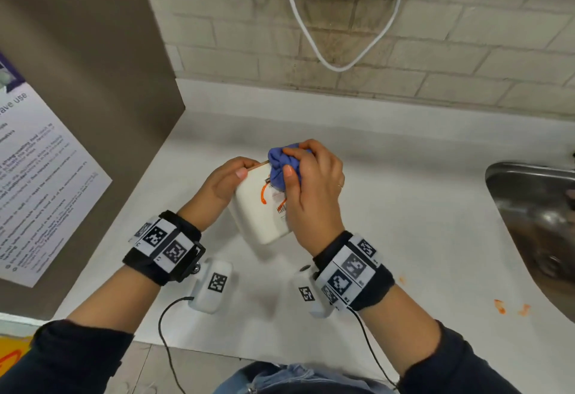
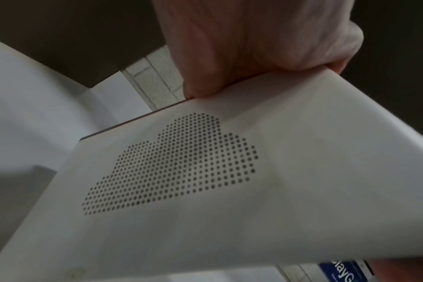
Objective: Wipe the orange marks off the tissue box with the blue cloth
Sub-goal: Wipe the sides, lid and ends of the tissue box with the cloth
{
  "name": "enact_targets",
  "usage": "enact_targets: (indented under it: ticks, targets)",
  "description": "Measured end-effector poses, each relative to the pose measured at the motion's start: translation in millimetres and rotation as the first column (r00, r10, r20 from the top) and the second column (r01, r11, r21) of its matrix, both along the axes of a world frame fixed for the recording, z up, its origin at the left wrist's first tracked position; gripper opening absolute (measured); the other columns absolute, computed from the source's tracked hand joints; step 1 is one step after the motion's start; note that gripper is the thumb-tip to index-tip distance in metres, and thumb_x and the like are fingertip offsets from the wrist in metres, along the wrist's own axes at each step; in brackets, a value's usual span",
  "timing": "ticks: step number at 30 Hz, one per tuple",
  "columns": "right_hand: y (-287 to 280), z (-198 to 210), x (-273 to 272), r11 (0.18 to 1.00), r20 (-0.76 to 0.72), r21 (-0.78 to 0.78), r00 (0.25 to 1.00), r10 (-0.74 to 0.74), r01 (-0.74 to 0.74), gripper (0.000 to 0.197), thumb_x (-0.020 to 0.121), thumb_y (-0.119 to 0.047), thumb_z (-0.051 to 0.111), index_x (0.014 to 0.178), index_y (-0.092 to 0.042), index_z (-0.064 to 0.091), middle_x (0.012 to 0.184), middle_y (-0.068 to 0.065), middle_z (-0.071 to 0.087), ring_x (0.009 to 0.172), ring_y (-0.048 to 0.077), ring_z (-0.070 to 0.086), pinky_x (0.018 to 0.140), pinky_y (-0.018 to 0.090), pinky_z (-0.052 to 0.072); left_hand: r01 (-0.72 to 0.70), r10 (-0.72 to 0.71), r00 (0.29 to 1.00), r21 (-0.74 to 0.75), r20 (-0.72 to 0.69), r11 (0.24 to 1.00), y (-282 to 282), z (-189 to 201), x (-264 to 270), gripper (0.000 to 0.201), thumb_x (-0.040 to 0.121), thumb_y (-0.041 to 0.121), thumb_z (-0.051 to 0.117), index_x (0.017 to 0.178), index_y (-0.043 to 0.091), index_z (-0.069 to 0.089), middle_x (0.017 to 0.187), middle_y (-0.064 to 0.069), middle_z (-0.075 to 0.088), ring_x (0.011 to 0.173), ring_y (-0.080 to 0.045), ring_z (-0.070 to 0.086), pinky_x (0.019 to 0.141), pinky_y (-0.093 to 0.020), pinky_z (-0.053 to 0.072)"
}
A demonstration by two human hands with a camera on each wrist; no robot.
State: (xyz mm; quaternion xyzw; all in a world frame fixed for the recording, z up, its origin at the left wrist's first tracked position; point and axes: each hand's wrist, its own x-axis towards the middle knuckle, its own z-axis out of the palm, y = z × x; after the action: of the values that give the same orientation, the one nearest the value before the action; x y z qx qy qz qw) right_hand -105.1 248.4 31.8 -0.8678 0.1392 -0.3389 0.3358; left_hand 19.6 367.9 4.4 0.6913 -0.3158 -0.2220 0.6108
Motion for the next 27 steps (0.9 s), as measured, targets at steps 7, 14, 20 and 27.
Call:
enact_targets:
  ticks: [7, 14, 20, 27]
  targets:
    - [2, 13, 7, 0.995, -0.037, -0.08, 0.998, 0.056, -0.059, 0.036, 0.092, -0.031, 0.032, 0.103, -0.02, 0.064, 0.116, 0.002, 0.056, 0.103, 0.02, 0.037, 0.088, 0.034, 0.027, 0.061, -0.057, 0.998, 0.11, -0.042, 0.992, 3, -9, 26, 0.034, 0.072, 0.057, 0.047, 0.09, 0.036, 0.067, 0.089, 0.009, 0.071, 0.085, -0.01, 0.063, 0.08, -0.04, 0.043]
    - [15, 15, 0, 0.907, -0.18, -0.263, 0.94, 0.288, -0.328, 0.022, 0.085, -0.034, 0.048, 0.093, -0.022, 0.064, 0.109, -0.001, 0.058, 0.098, 0.023, 0.042, 0.08, 0.038, 0.029, 0.038, -0.038, 0.999, 0.104, -0.001, 0.994, 9, 0, 20, 0.033, 0.08, 0.05, 0.041, 0.1, 0.03, 0.059, 0.107, 0.007, 0.06, 0.092, 0.004, 0.054, 0.091, -0.016, 0.043]
    - [-16, 11, -19, 0.848, -0.147, -0.265, 0.889, 0.435, -0.459, 0.004, 0.066, -0.019, 0.06, 0.067, -0.019, 0.064, 0.098, -0.001, 0.061, 0.098, 0.024, 0.05, 0.085, 0.041, 0.033, 0.09, -0.09, 0.996, 0.053, -0.012, 0.995, 7, 3, 20, 0.035, 0.074, 0.054, 0.046, 0.092, 0.033, 0.066, 0.089, 0.011, 0.069, 0.083, -0.006, 0.059, 0.076, -0.024, 0.043]
    - [-55, -1, -18, 0.935, 0.002, 0.073, 0.938, 0.348, -0.347, 0.01, 0.064, -0.001, 0.046, 0.061, -0.005, 0.055, 0.096, 0.0, 0.043, 0.091, 0.024, 0.048, 0.079, 0.031, 0.041, 0.079, -0.079, 0.997, 0.036, 0.0, 0.996, 7, 5, 14, 0.041, 0.074, 0.052, 0.041, 0.098, 0.027, 0.063, 0.092, 0.012, 0.07, 0.084, -0.003, 0.06, 0.07, -0.014, 0.042]
